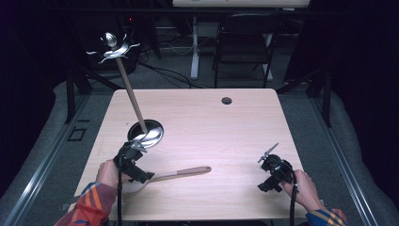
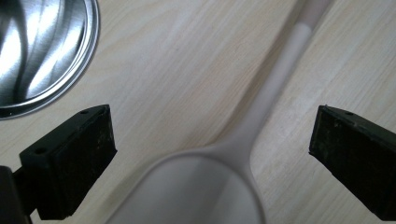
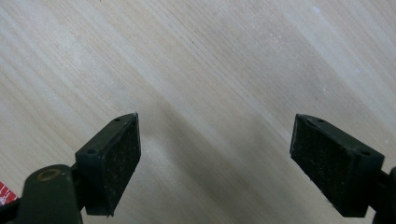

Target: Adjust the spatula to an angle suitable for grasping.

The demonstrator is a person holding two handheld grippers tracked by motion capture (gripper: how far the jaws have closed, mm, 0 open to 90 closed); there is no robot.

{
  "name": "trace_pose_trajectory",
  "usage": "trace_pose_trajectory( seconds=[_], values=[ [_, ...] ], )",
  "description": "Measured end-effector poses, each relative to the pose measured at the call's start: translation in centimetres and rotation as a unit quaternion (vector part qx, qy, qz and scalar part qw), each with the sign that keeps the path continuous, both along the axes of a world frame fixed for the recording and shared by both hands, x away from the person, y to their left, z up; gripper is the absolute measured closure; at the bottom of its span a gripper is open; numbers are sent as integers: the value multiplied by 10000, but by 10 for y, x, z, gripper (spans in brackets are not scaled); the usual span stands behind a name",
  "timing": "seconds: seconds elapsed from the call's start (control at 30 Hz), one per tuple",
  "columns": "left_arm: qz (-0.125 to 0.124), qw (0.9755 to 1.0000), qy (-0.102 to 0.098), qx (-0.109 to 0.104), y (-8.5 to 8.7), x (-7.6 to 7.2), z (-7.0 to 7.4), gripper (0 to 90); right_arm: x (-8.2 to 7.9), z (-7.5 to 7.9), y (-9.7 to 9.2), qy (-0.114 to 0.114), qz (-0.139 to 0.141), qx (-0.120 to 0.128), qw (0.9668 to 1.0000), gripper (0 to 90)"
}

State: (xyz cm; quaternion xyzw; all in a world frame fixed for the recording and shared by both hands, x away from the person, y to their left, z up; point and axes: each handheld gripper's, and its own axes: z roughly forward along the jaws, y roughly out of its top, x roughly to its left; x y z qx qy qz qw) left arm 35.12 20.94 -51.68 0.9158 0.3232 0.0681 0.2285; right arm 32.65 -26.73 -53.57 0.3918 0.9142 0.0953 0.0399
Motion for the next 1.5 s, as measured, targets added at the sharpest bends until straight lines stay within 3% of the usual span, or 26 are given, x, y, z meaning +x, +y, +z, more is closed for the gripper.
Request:
trace_pose_trajectory(
  seconds=[0.2, 0.27, 0.33, 0.6, 0.63, 0.77, 0.9, 1.0, 1.13, 1.17, 1.33, 1.5],
  values=[
    [-13, 10000, -53, 23, -5, -1, 1, 0, 1, 0, 2, 2, -17, -29, 10000, 158],
    [-104, 9999, -71, 81, -6, -1, 0, 1, 1, -3, 3, -14, -66, -27, 10000, 163],
    [-428, 9990, -74, 41, -12, -2, -1, 8, 1, -2, 5, 56, -39, -103, 9999, 160],
    [-607, 9981, 5, 70, -26, 2, -6, 118, 2, -3, 7, 30, 0, -132, 9999, 159],
    [-648, 9978, 102, 115, -32, 3, -8, 147, 2, -3, 7, 55, -6, -122, 9999, 160],
    [-783, 9966, 103, 237, -44, 3, -10, 236, 1, -4, 4, 39, -66, -31, 10000, 160],
    [-899, 9955, -3, 289, -52, 1, -10, 332, 1, -2, 5, 70, -2, -155, 9999, 159],
    [-963, 9950, 40, 260, -55, 2, -10, 397, 2, -2, 6, 139, 62, -207, 9997, 159],
    [-1221, 9917, 210, 333, -67, 5, -15, 483, 0, -4, 3, 120, -95, -127, 9998, 160],
    [-1276, 9910, 198, 360, -70, 6, -16, 500, 0, -4, 2, 119, -79, -208, 9997, 162],
    [-1434, 9888, 266, 319, -80, 10, -19, 566, -2, -5, -1, 111, -141, -93, 9998, 160],
    [-1616, 9857, 306, 361, -87, 11, -20, 629, -2, -3, -3, 196, -104, -164, 9996, 159]
  ],
)
